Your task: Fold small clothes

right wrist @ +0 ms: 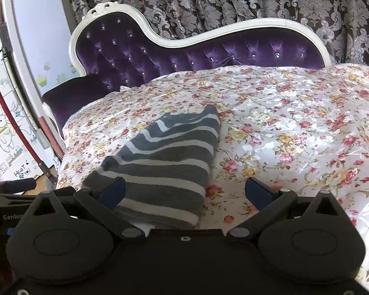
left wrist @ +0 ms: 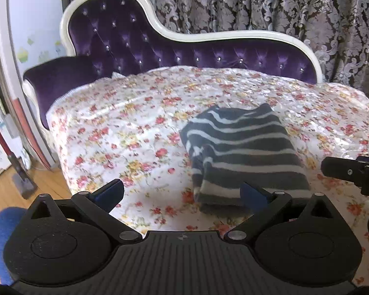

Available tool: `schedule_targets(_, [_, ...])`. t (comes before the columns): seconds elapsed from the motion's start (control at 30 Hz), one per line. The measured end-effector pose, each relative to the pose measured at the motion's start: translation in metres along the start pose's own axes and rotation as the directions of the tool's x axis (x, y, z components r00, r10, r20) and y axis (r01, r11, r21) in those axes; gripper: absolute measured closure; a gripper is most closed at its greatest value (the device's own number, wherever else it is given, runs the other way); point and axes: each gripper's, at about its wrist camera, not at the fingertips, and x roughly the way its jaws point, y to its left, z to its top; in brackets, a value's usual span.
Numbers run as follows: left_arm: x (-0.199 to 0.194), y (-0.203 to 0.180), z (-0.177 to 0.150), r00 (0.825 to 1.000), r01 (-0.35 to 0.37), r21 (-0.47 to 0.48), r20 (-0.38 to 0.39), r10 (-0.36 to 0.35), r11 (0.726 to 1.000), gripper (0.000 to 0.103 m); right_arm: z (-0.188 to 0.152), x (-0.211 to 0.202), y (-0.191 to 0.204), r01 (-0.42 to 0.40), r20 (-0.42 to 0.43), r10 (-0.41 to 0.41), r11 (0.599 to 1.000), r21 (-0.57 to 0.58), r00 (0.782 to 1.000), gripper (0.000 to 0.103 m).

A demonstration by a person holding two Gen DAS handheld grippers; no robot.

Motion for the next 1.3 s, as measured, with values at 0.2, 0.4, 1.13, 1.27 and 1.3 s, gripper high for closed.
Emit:
schedule_targets(0.2, [-0.005,-0.007,0.004,1.000,-0.030,0.040,0.002,0.030,0.999,0.001,0.004,-0.003,0.009,0.001,0.024,0.000,0.999,-0.045,1.000,0.001])
schedule_targets(0.4, [-0.006,-0.008,0.005,1.000,0.024,0.030,-0.009,-0.023,0.999,0.001,0.002,-0.011,0.023,0.082,0.089,-0.074,0.993,-0.090,0.993,0.001])
schedule_targets(1.13, [0.009,0.004,0.000,0.988,0.106,-0.092,-0.107,-0.116,0.990,0.001,-0.002,-0.004,0.014,0.088,-0.022,-0.087,0.996,0.021,0.996,0.001])
schedule_targets(1.27, [0.016,0.008,-0.004,0.983,0.099,-0.118,-0.142,-0.116,0.988,0.001,-0.003,-0.002,0.015,0.089,-0.040,-0.088,0.996,0.021,0.995,0.001])
schedule_targets(1.3, [0.017,0.008,-0.005,0.982,0.099,-0.122,-0.150,-0.117,0.988,0.001,-0.004,-0.002,0.015,0.090,-0.041,-0.089,0.996,0.024,0.995,0.001])
